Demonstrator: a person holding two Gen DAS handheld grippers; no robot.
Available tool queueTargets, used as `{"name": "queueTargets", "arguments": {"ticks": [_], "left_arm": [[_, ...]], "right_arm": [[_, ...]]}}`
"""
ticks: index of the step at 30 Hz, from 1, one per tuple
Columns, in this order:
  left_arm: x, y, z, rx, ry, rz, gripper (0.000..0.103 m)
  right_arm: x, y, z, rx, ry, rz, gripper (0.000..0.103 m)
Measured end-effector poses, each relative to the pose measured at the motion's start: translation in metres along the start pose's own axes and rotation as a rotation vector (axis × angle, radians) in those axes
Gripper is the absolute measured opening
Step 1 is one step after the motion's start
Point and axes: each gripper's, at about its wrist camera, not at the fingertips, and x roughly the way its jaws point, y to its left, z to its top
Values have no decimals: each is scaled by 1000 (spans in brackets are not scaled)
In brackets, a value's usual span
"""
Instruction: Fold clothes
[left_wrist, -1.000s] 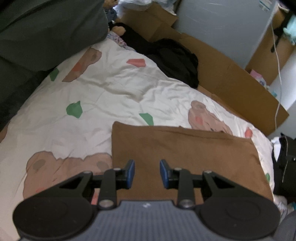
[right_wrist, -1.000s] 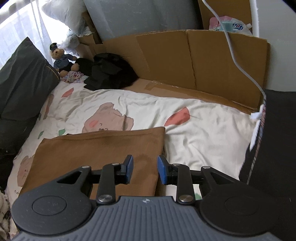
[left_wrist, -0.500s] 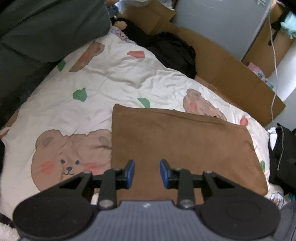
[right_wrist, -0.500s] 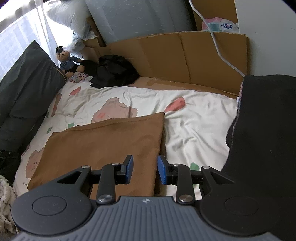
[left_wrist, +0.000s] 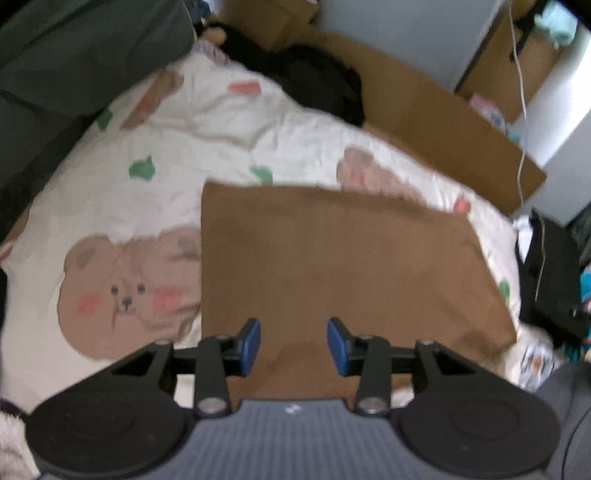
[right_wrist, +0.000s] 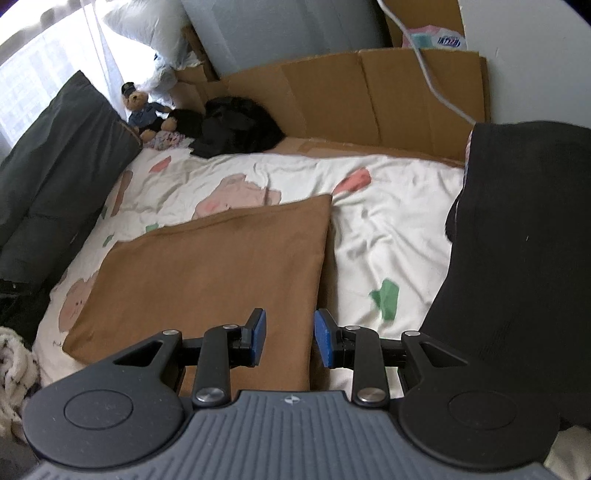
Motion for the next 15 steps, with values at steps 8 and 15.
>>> {"name": "queueTargets", "arguments": {"ticks": [8, 15], "left_arm": [[19, 9, -19, -26, 67, 10, 43], [35, 20, -29, -27, 103, 12, 43]], "right_arm": [[9, 2, -19, 10, 29, -19, 33], [21, 2, -32, 24, 87, -72, 33]]}}
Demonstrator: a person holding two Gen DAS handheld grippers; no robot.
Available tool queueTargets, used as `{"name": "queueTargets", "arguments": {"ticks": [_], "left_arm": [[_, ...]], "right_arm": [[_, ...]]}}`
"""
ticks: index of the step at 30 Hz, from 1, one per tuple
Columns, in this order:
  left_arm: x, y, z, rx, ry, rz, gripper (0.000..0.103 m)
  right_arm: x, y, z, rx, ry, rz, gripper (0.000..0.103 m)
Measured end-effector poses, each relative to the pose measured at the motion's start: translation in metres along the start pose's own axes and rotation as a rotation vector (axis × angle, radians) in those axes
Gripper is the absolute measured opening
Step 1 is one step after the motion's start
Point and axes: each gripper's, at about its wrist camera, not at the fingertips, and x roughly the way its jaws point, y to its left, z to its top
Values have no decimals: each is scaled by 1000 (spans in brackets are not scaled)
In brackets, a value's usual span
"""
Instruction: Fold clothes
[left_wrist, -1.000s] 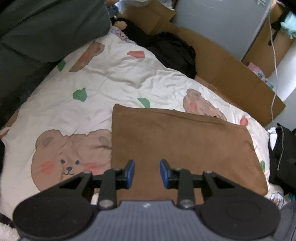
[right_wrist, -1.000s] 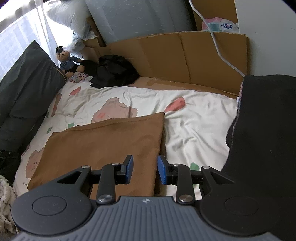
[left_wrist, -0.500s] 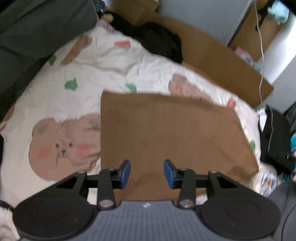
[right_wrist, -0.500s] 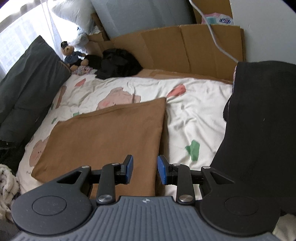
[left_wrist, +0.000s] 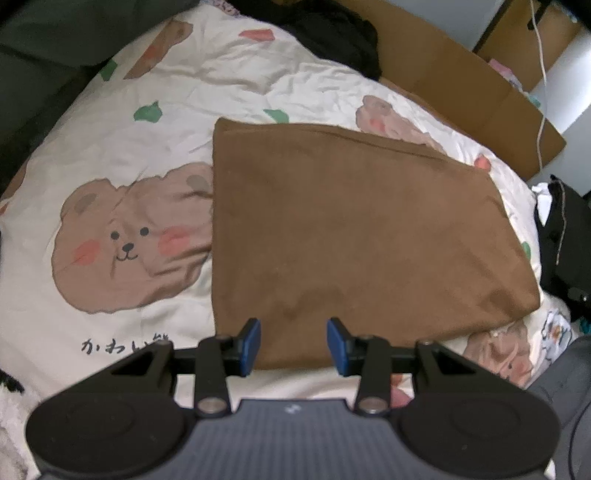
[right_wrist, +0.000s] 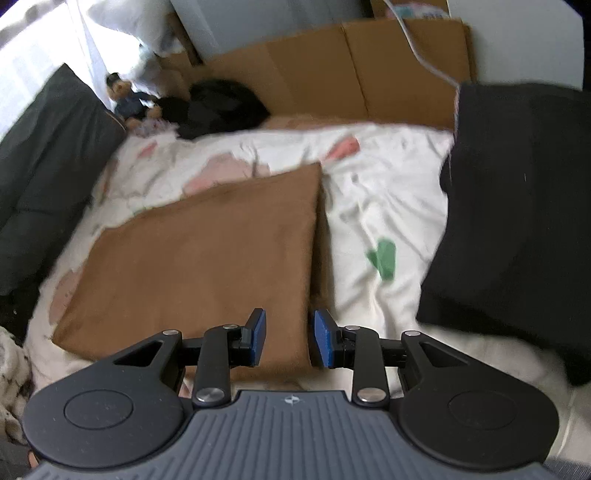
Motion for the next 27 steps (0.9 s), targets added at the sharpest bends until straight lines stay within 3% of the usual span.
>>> {"name": "queueTargets", "arguments": {"ticks": [3, 9, 21, 24, 27], "left_arm": [[12, 2, -8, 20, 41, 1, 48], [32, 10, -21, 10, 111, 22, 49], [51, 31, -32, -19, 150, 89, 51], [50, 43, -32, -54, 137, 73, 52], [45, 55, -29, -128, 101, 20, 60]], "right_arm": [[7, 6, -1, -34, 35, -14, 33], [16, 13, -5, -68, 67, -39, 33], [35, 22, -8, -103, 160, -76, 33], [40, 23, -8, -99, 188, -98, 33], [42, 17, -7, -63, 192, -101, 33]]}}
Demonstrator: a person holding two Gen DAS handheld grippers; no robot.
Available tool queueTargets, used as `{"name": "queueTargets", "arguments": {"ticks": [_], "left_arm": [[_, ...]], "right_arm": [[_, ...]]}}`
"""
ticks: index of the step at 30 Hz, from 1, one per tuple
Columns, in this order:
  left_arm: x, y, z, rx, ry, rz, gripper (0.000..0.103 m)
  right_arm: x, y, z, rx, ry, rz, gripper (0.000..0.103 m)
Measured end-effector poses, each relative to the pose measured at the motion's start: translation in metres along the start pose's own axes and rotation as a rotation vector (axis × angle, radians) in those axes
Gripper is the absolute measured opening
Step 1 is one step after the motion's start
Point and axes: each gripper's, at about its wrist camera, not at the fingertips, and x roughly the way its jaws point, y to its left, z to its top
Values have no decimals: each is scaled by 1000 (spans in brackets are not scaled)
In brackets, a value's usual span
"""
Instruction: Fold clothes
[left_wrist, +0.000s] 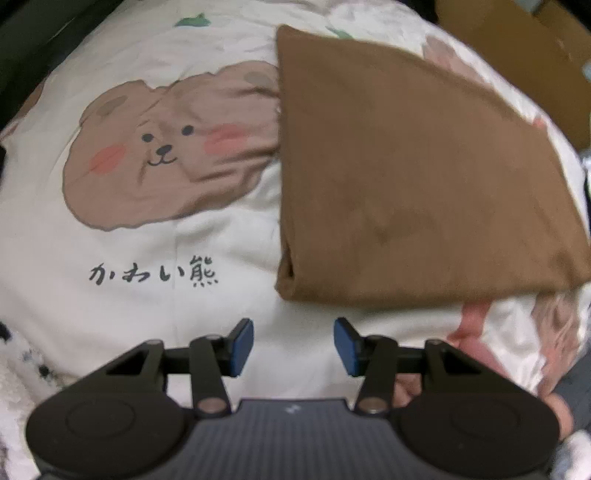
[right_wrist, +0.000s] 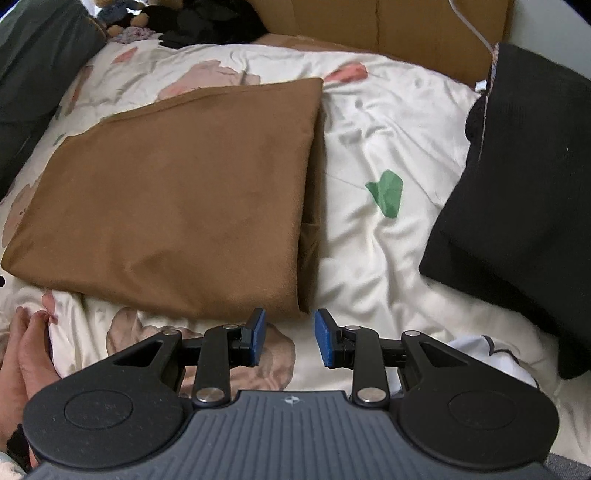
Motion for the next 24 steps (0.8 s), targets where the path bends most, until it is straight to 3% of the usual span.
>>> {"name": "queueTargets", "arguments": {"ticks": [5, 11, 19, 24], "left_arm": [[-3, 14, 3, -116, -34, -51, 64], [0, 23, 2, -210, -52, -82, 64], [4, 29, 2, -237, -77, -71, 64], [11, 26, 3, -207, -82, -87, 61]], "right_arm": [[7, -12, 5, 90, 9, 20, 49], [24, -10, 6, 127, 17, 41, 49], [39, -11, 7, 180, 9, 87, 48], [42, -13, 7, 182, 18, 99, 37]]}}
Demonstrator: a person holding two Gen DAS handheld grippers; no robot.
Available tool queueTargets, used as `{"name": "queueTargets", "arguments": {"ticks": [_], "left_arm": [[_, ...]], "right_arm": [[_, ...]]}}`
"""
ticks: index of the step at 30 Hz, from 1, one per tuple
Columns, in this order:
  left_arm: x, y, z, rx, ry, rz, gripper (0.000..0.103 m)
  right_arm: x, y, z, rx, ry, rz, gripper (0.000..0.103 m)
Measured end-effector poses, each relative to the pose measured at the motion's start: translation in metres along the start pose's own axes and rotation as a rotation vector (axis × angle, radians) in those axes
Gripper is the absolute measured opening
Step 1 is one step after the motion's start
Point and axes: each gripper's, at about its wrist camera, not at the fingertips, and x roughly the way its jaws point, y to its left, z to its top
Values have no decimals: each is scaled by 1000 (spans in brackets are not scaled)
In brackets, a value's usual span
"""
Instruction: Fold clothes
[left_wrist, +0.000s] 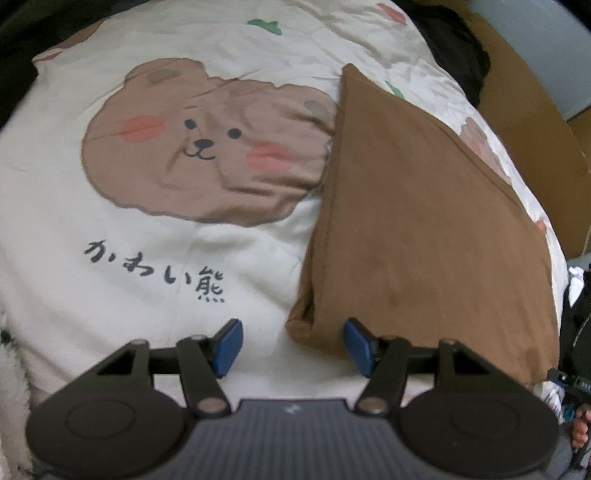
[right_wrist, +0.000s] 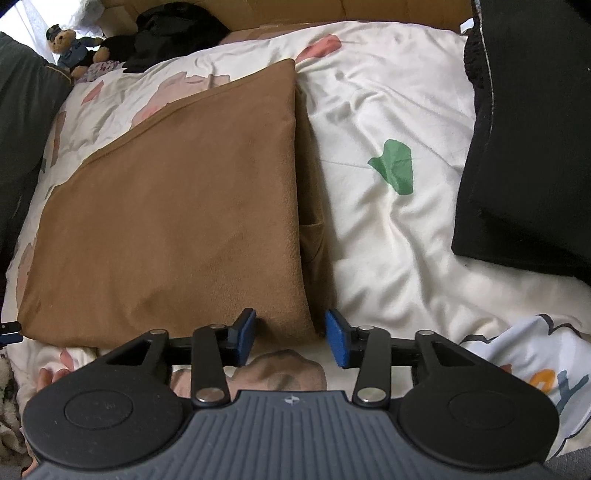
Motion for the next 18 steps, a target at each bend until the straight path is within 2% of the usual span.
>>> {"name": "queueTargets", "arguments": {"ticks": [1, 2, 3, 6, 8, 18], "left_arm": [[2, -1, 0, 6, 2, -6, 60], [3, -2, 0, 12, 4, -11, 52], [5, -3, 0, 18, 6, -17, 39], [6, -2, 0, 22, 15, -33, 13], [7, -1, 1, 29, 23, -44, 11], [3, -6, 1, 85, 40, 8, 7]], "right_arm": [[1, 0, 0, 0, 1, 1, 32], [1, 0, 1, 0, 4, 0, 27], [2, 0, 1, -1, 7, 0, 25], [4, 1, 0, -19, 13, 11, 12], [5, 3, 0, -36, 13, 13, 8], [0, 2, -2, -35, 12, -69, 6]]}}
